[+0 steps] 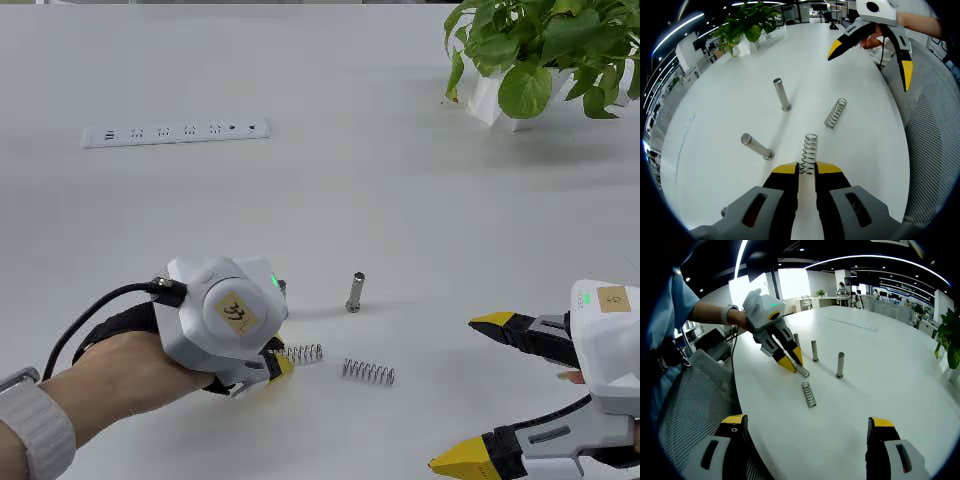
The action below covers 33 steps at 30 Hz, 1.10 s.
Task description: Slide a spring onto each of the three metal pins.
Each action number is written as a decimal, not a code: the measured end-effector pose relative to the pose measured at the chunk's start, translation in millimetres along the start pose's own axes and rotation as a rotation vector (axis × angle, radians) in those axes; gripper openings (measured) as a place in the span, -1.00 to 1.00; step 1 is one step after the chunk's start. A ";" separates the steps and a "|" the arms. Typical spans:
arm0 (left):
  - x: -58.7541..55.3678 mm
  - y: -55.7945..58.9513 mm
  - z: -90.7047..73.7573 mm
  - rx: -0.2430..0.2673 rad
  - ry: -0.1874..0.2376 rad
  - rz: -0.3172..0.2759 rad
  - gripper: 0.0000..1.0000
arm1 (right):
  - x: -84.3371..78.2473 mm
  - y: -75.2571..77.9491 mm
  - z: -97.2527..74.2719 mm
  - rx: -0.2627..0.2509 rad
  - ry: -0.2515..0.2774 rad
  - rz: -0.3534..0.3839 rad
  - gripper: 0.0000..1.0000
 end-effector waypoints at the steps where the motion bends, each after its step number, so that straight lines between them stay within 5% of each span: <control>1: -0.3 0.3 0.0 -0.003 -0.006 0.007 -0.84 | 0.3 0.1 0.0 0.000 0.001 0.000 0.99; 17: -2.4 -0.2 -0.1 0.004 -0.044 -0.056 -0.86 | 0.5 -2.8 1.1 0.001 0.004 0.001 0.98; 33: -7.1 2.9 -5.0 0.025 0.077 -0.159 -0.87 | 1.7 -6.2 0.0 0.004 0.010 0.002 0.98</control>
Point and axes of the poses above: the centre of the closed fingertips' face, and the gripper's own axes: z roughly forward along the fingers, y roughly to its right, x roughly out of its top, the point moved 1 cm from there along -z, roughly backward along the fingers, and after that the axes turned 10 degrees about -z, right-handed, at the moved point
